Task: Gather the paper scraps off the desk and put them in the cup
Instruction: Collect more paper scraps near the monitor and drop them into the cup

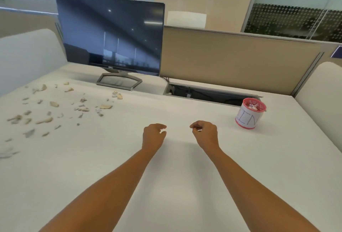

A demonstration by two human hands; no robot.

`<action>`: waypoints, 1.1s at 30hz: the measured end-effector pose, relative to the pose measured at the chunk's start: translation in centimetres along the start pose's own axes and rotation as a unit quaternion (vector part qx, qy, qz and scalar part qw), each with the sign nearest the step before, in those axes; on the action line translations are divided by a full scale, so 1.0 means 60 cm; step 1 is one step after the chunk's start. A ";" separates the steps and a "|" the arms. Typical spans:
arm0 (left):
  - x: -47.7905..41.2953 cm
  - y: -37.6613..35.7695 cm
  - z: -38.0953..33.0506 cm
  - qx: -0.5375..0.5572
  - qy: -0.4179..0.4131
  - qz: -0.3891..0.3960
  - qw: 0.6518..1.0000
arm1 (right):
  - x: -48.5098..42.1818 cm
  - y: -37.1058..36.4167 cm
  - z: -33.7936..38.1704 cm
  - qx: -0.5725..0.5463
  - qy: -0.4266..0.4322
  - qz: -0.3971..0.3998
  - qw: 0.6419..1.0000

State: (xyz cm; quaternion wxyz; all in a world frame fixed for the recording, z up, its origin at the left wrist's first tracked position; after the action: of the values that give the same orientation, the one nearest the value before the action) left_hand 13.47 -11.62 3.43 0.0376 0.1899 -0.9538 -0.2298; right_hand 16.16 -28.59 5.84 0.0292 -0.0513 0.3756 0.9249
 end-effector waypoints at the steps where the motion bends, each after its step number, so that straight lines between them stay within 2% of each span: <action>1: 0.002 0.035 0.020 0.010 0.015 -0.017 1.000 | 0.010 -0.022 0.017 -0.004 0.007 0.014 1.000; 7: 0.012 0.250 0.139 0.030 0.077 -0.126 0.989 | 0.054 -0.157 0.135 -0.009 0.055 0.096 0.994; 18: 0.044 0.590 0.307 -0.018 0.108 -0.296 0.949 | 0.119 -0.385 0.361 0.015 0.182 0.217 0.959; 21: 0.048 0.663 0.340 -0.042 0.114 -0.332 0.935 | 0.141 -0.436 0.417 0.048 0.223 0.267 0.936; 24: 0.051 0.714 0.376 -0.072 0.126 -0.359 0.922 | 0.162 -0.481 0.461 0.114 0.269 0.344 0.892; 28: 0.043 0.746 0.416 -0.107 0.154 -0.303 0.934 | 0.187 -0.525 0.498 0.141 0.277 0.425 0.850; 33: 0.020 0.761 0.439 -0.103 0.150 -0.220 0.958 | 0.208 -0.565 0.523 0.173 0.301 0.461 0.817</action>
State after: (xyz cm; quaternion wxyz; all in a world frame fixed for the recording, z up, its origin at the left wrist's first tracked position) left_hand -7.56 36.63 0.60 0.1488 0.4221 -0.8429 -0.2986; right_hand 4.60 17.78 3.31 -0.5063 -0.1421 0.4991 0.6887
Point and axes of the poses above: each hand's wrist, its own x-axis away from the middle knuckle, its own y-axis out of the back of the hand, z = x × y, the point moved 1 cm from there along -x, towards the middle knuckle, and after that the axes turned 7 degrees about x, right-handed, at the moved point
